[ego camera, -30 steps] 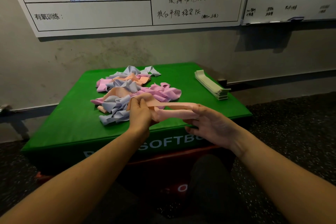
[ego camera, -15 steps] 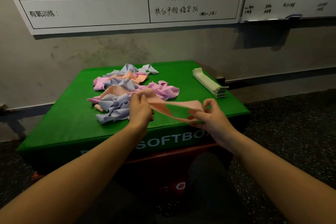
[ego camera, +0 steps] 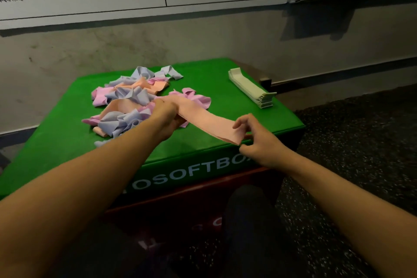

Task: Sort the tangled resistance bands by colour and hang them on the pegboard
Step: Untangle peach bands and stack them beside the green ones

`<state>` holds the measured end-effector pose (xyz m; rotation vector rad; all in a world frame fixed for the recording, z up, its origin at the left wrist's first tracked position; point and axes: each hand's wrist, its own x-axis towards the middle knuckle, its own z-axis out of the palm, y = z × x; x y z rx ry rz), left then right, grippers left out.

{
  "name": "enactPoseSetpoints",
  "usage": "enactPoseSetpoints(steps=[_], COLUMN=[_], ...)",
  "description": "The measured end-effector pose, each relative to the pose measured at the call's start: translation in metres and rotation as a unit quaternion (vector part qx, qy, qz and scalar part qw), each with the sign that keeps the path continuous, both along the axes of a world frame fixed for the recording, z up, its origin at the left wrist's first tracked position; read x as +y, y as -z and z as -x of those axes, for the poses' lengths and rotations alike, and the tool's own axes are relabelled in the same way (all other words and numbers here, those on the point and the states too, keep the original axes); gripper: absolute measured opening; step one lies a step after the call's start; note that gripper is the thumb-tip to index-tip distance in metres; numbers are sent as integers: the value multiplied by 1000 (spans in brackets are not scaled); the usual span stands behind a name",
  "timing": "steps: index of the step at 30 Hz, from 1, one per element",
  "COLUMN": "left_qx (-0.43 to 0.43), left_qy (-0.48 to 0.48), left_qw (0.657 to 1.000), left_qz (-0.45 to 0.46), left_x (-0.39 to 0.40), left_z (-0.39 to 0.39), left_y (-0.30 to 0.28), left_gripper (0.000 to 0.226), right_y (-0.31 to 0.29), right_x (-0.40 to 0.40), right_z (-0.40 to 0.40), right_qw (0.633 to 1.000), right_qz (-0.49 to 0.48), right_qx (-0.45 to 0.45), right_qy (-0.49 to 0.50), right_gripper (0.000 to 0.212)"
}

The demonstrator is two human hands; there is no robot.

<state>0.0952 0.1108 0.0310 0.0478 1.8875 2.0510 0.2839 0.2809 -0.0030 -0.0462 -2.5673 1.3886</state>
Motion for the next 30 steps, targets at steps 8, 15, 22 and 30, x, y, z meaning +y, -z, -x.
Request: enactPoseSetpoints(steps=[8, 15, 22, 30], left_qx=[-21, -33, 20, 155], left_qy=[-4, 22, 65, 41], left_qw=[1000, 998, 992, 969], left_qz=[-9, 39, 107, 186], left_x=[79, 154, 210, 199], left_z=[50, 111, 157, 177], left_y=[14, 42, 70, 78], left_gripper=[64, 54, 42, 57], right_y=[29, 44, 59, 74], right_x=[49, 95, 125, 127], right_z=[39, 70, 112, 124], right_qw=[962, 949, 917, 946], right_qz=[-196, -261, -357, -300], right_qx=[180, 174, 168, 86], right_qy=[65, -25, -58, -83], right_gripper=[9, 27, 17, 32])
